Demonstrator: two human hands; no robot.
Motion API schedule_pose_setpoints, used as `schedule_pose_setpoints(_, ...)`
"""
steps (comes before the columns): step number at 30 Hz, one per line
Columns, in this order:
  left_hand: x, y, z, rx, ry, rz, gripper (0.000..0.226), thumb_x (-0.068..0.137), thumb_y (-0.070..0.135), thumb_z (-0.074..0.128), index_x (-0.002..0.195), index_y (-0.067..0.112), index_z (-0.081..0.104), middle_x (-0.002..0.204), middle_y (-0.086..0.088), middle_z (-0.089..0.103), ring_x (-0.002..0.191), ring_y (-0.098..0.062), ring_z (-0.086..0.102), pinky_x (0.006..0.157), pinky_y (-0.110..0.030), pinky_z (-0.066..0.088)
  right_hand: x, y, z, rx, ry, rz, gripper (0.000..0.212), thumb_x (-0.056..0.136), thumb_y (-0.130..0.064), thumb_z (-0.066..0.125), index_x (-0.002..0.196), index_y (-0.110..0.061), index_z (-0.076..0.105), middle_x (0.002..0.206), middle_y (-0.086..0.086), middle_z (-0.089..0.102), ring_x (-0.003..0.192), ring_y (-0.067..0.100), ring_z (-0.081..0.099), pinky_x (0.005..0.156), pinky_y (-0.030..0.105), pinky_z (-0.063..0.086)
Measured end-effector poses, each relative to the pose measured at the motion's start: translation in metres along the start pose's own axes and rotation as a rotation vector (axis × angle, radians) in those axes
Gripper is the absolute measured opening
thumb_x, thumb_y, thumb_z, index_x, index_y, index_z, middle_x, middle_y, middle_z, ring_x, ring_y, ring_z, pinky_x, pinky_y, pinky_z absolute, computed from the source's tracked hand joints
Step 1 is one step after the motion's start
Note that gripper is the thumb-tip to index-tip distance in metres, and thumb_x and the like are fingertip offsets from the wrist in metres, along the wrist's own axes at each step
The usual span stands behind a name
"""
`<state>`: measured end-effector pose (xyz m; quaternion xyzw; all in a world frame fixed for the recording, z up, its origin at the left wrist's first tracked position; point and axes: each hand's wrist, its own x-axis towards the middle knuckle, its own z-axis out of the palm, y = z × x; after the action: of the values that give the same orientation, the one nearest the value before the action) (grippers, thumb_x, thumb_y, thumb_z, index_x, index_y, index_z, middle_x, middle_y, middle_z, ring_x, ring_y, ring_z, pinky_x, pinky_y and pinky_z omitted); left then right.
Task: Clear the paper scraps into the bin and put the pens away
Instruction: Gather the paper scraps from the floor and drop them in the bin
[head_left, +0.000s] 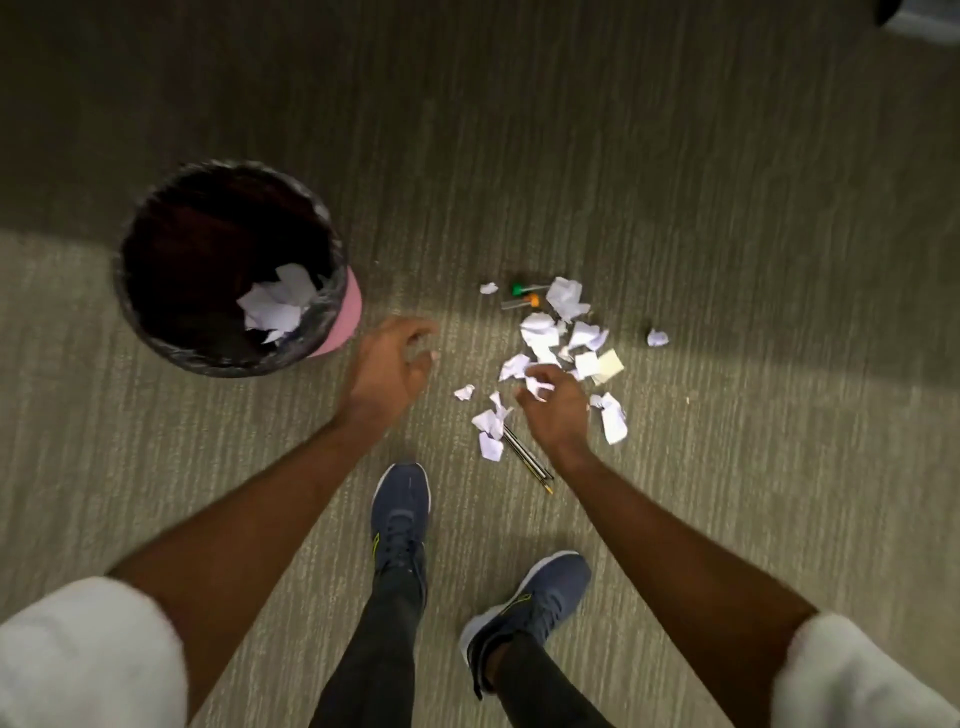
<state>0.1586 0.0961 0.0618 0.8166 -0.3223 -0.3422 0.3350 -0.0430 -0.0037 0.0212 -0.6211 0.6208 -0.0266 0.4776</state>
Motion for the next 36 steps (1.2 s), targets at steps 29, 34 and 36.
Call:
schedule_pose_setpoints(29,0.078,-0.094,0.324,0.658,-0.117,0.102,0.047,0.08,0.022,0.08,0.118,0.029,0.052,0.148,-0.014,0.038,0.136,-0.037,0.039,0.103,-0.051,0.047,0.115,0.277,0.006,-0.935,-0.193,-0.484,0.084,0.082,-0.001,0.074,0.148,-0.026,0.028,0.159,0.016,0.024,0.141,0.046,0.027,0.091,0.058,0.055)
schedule_pose_setpoints(34,0.084,-0.09,0.312,0.559,-0.073,0.16,0.035,0.092,0.005,0.069,0.126,0.008,0.065,0.136,-0.015,0.057,0.121,-0.029,0.059,0.096,-0.036,0.052,0.119,0.26,0.005,-0.821,-0.145,-0.49,0.08,0.08,0.005,0.071,0.145,-0.023,0.033,0.144,0.016,0.041,0.124,0.038,0.045,0.086,0.051,0.057)
schedule_pose_setpoints(36,0.087,-0.086,0.306,0.526,-0.081,0.187,0.024,0.092,0.007,0.069,0.115,0.001,0.069,0.12,-0.019,0.065,0.108,-0.032,0.064,0.089,-0.039,0.052,0.119,0.251,0.007,-0.769,-0.123,-0.441,0.074,0.084,0.005,0.065,0.148,-0.02,0.036,0.136,0.014,0.046,0.12,0.035,0.048,0.089,0.049,0.056)
